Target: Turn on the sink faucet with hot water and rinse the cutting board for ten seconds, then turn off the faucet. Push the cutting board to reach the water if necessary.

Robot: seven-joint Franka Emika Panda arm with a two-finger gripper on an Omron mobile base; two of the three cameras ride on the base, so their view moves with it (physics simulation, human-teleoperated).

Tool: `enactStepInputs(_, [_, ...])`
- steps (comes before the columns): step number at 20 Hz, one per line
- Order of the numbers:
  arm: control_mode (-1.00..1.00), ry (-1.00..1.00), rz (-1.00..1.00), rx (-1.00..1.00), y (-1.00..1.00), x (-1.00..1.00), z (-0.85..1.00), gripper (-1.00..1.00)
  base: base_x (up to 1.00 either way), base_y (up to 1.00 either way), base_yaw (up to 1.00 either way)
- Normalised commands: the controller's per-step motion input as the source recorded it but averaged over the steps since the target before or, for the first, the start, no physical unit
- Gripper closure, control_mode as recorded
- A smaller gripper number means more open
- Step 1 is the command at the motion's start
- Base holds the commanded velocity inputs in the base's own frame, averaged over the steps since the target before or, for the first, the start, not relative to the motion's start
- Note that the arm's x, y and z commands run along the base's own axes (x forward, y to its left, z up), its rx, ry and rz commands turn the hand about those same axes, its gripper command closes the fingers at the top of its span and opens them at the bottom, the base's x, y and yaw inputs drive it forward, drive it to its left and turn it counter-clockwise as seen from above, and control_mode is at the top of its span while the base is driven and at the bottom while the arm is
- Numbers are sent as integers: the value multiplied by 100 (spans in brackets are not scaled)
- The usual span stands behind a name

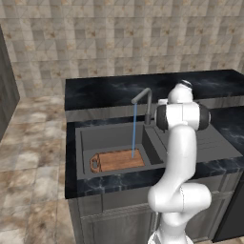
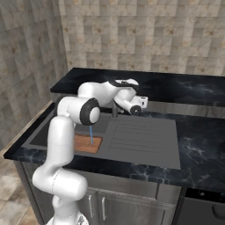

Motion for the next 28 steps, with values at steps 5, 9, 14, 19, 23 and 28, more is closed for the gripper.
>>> enactStepInputs(5, [-100, 10, 0, 0, -11, -9, 47, -100, 0, 0, 0])
enactStepInputs(9, [-100, 11, 0, 1, -19, -28, 36, -100, 0, 0, 0])
enactStepInputs(14, [-100, 12, 0, 2, -26, -36, 33, -100, 0, 0, 0])
enactStepInputs(19, [-100, 11, 0, 0, -23, -49, 3, -100, 0, 0, 0])
enactStepInputs(23, [-100, 10, 0, 0, -6, -38, -1, -100, 0, 0, 0])
enactStepInputs(28, [-100, 6, 0, 0, 0, -23, -10, -100, 0, 0, 0])
